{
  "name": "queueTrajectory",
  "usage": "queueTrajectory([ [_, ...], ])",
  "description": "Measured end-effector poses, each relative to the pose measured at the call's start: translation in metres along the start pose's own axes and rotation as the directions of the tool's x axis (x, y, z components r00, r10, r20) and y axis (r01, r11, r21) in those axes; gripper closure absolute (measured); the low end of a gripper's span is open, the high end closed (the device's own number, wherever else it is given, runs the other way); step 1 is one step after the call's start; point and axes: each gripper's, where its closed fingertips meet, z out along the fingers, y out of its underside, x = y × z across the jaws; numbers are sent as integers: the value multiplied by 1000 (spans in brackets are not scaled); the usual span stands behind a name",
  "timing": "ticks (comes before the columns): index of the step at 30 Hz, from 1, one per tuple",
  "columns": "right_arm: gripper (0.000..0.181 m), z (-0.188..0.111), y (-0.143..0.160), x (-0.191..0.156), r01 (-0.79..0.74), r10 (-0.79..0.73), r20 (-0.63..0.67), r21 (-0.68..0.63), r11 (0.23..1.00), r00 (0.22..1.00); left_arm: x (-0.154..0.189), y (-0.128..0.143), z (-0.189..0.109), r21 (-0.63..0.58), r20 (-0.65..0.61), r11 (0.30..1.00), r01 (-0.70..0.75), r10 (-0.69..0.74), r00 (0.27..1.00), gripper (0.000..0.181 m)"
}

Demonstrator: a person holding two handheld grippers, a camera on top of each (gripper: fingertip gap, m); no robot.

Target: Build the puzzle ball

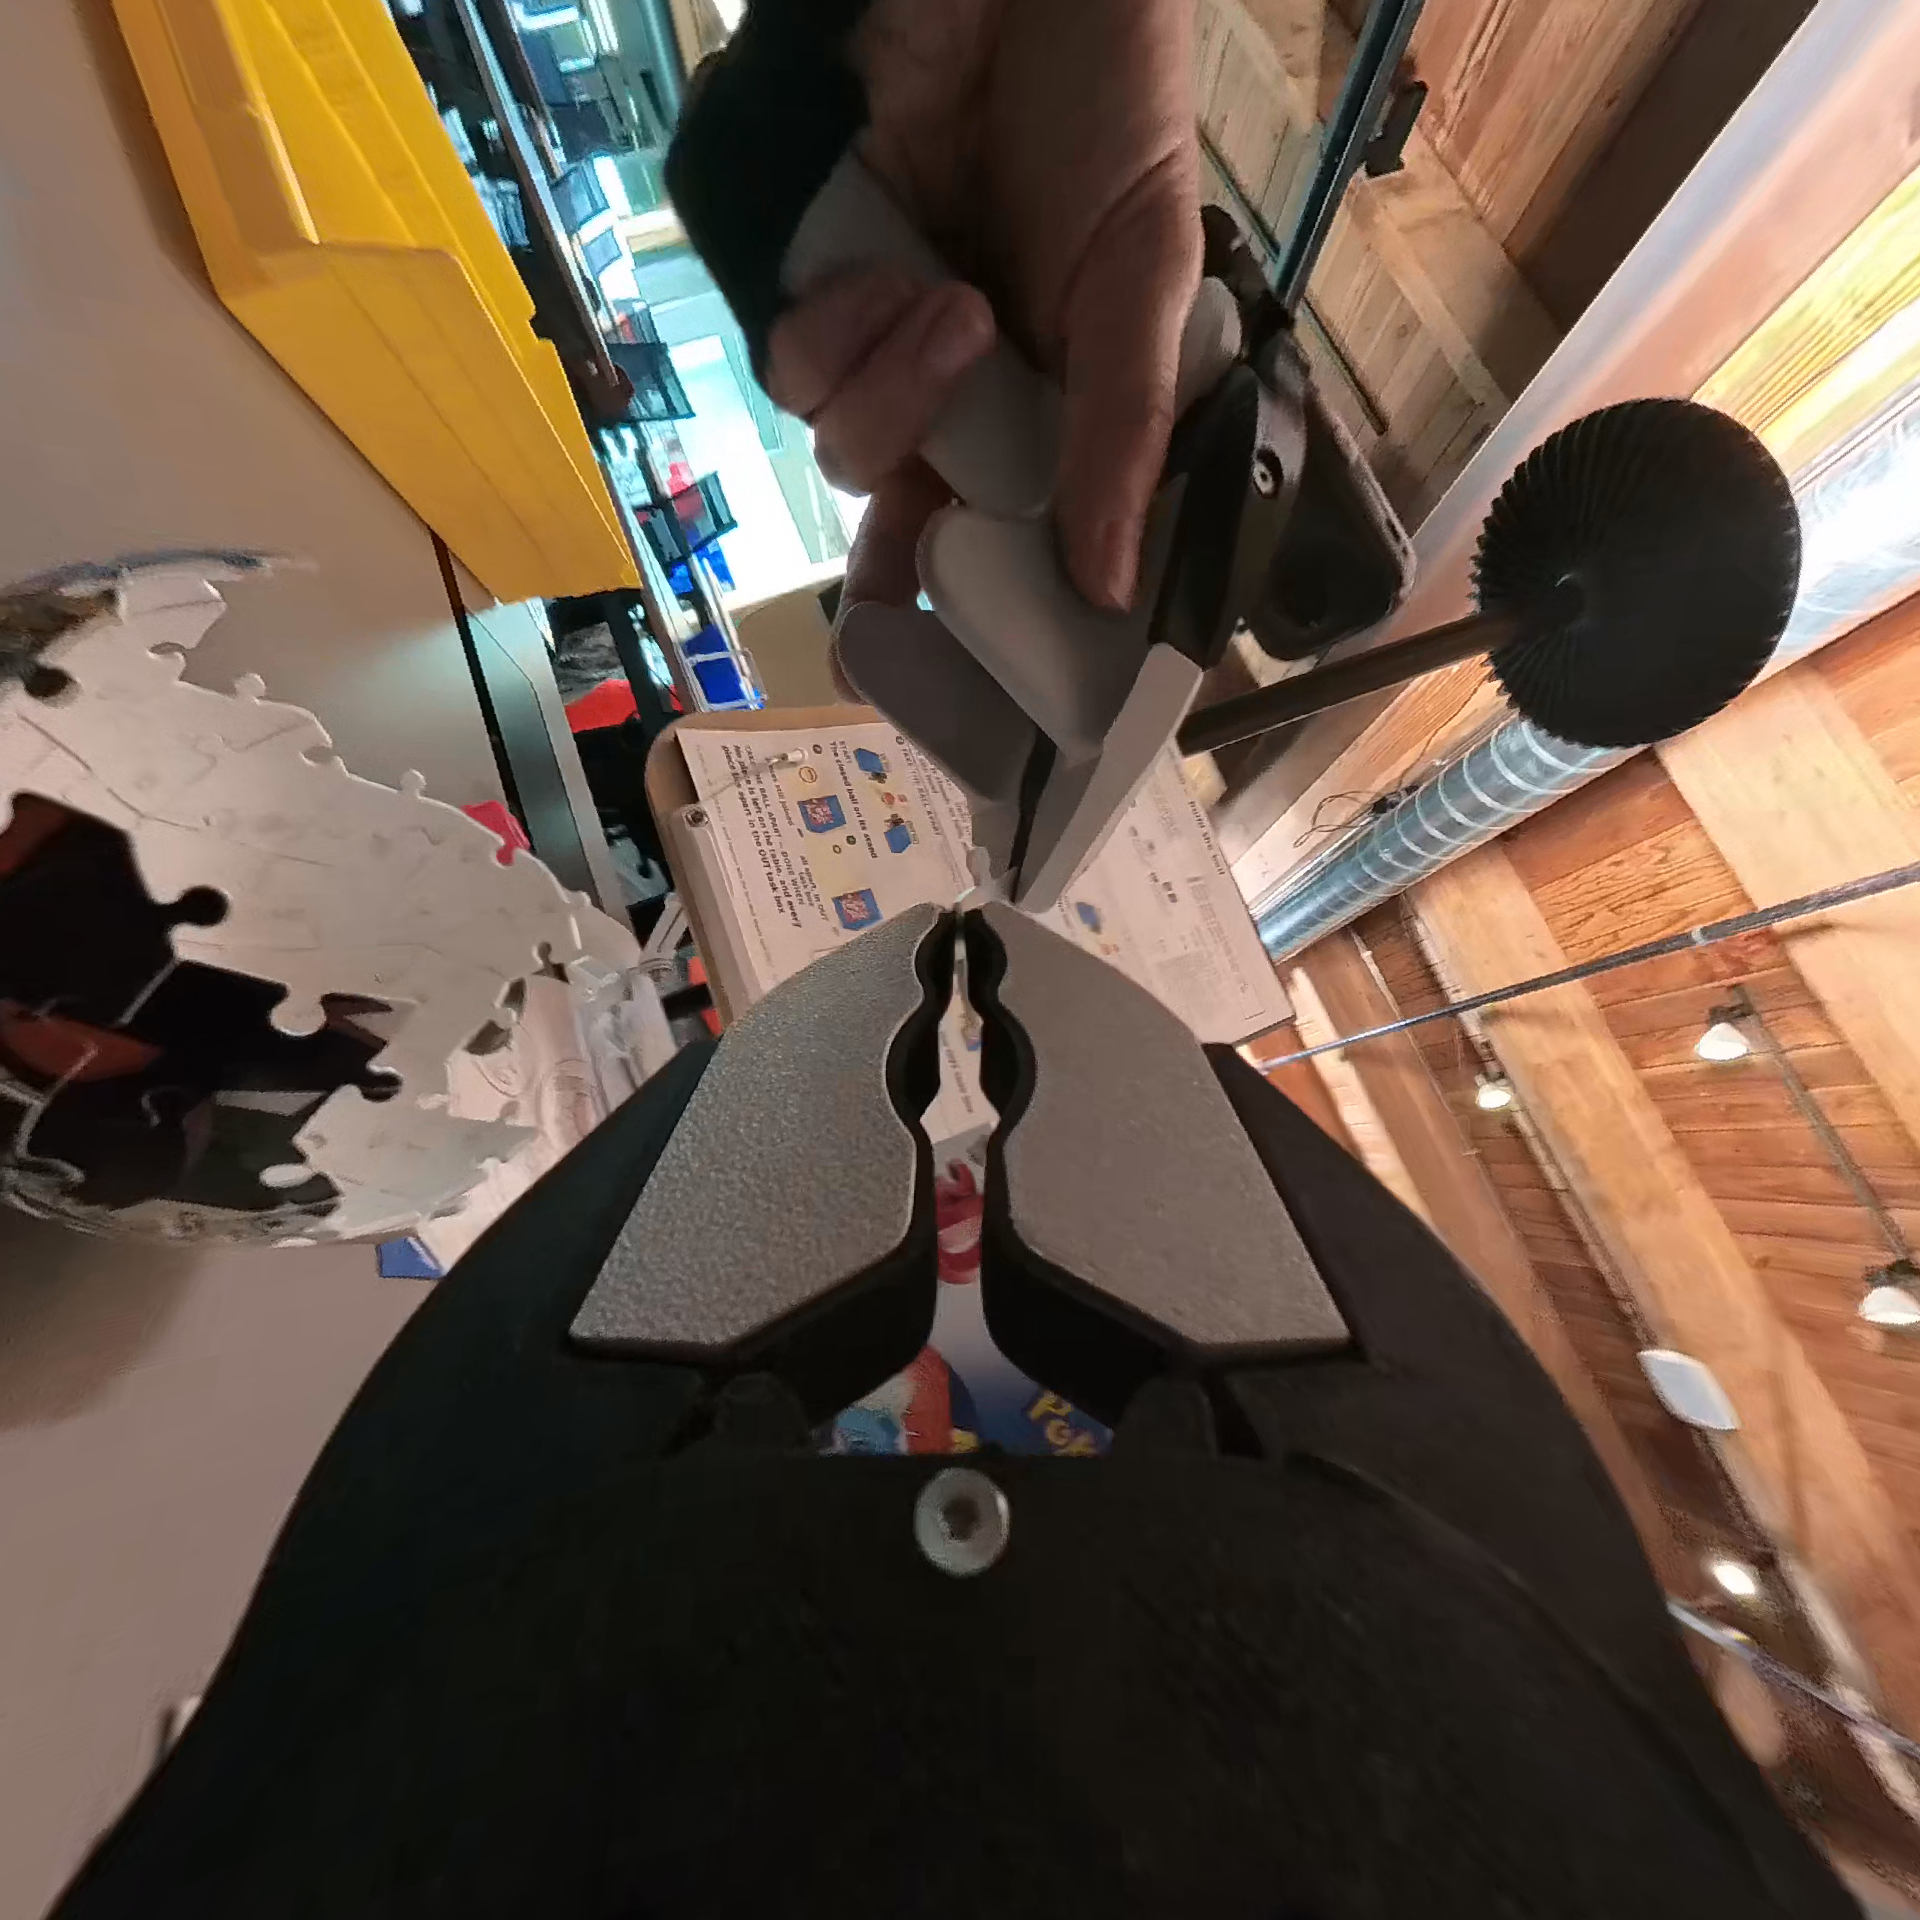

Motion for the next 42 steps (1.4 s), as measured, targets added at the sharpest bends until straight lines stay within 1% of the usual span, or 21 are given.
queueTrajectory([
  [1,179,0,1,1,-42,42,-1,8,999,999,0,-1,0,8,-2,1000,-15,15,1000,179],
  [4,181,-4,4,3,-185,185,16,38,982,983,-8,-6,-2,58,51,997,-59,56,997,179],
  [6,173,-7,8,12,-315,315,15,59,947,949,-11,-9,-6,101,67,991,-86,79,995,179],
  [7,170,-7,12,15,-402,401,29,59,914,916,-11,-9,-8,119,71,988,-98,90,993,179],
  [8,168,-6,17,15,-508,505,62,46,860,861,-12,-7,-9,125,75,986,-114,105,992,179],
  [10,163,-5,21,16,-699,690,130,42,714,712,-12,-1,-9,119,70,981,-152,144,987,179],
  [12,163,-6,18,21,-809,789,191,61,585,584,-13,4,-9,120,71,979,-162,155,985,179],
  [13,162,-6,17,21,-843,817,225,49,535,531,-13,5,-9,125,65,979,-159,151,986,179],
  [16,160,-4,20,17,-903,872,261,-10,431,413,-9,7,-6,146,37,974,-173,169,985,179],
  [19,166,-4,23,18,-943,911,265,-17,331,315,-6,11,-2,135,33,974,-183,181,983,179],
  [21,166,-3,25,12,-947,918,273,-56,315,289,-5,12,0,125,35,973,-193,190,981,179],
  [25,166,-1,24,6,-941,916,282,-100,323,285,-6,14,3,97,63,971,-218,213,975,180],
  [28,171,-1,21,3,-931,905,296,-105,348,305,-4,14,3,98,74,964,-248,242,968,180],
  [31,177,-1,18,2,-928,898,311,-104,358,312,-4,15,5,92,83,959,-268,260,962,180],
  [38,179,1,21,-6,-912,891,307,-132,387,334,-7,21,10,79,74,962,-263,258,963,180],
  [42,177,2,23,-12,-907,891,302,-148,395,339,-13,26,12,40,80,965,-258,254,964,180],
])
